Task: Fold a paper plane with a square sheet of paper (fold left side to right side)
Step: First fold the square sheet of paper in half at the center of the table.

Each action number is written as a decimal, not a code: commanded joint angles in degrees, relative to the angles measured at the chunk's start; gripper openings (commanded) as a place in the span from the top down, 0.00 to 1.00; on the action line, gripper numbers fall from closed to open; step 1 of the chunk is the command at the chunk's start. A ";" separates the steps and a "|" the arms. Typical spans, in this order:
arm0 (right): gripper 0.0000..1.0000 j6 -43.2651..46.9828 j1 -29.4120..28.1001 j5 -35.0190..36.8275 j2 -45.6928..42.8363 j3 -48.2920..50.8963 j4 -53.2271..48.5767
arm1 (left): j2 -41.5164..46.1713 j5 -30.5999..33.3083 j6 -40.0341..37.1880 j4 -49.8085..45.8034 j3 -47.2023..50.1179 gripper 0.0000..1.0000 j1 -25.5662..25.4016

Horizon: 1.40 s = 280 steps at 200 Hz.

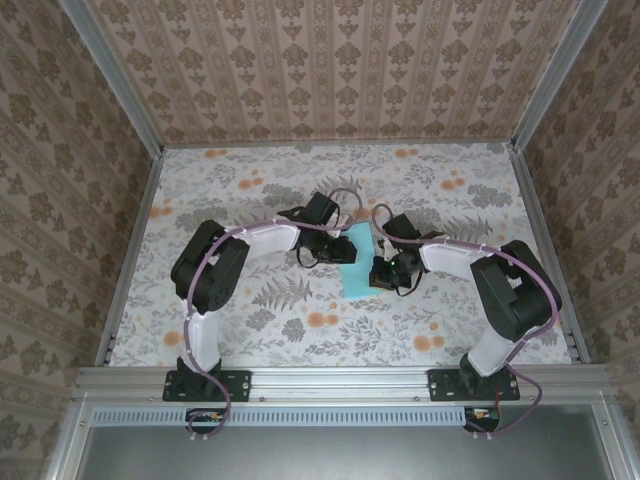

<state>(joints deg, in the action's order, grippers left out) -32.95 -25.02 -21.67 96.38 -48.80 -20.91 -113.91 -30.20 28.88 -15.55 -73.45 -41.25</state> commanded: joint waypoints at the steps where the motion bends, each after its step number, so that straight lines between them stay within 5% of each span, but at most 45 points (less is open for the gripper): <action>1: 0.93 0.87 -0.47 3.12 3.40 0.90 -3.79 | -1.87 -1.10 0.05 1.41 -1.58 0.79 0.24; 280: 0.94 2.71 -0.56 5.41 4.45 0.10 -7.56 | -6.27 0.49 4.10 8.09 1.69 0.92 7.45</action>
<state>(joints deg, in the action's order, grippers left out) -31.38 -25.02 -21.39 97.25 -50.33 -23.11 -117.86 -33.82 33.04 -6.74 -70.74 -35.92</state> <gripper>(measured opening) 0.060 0.084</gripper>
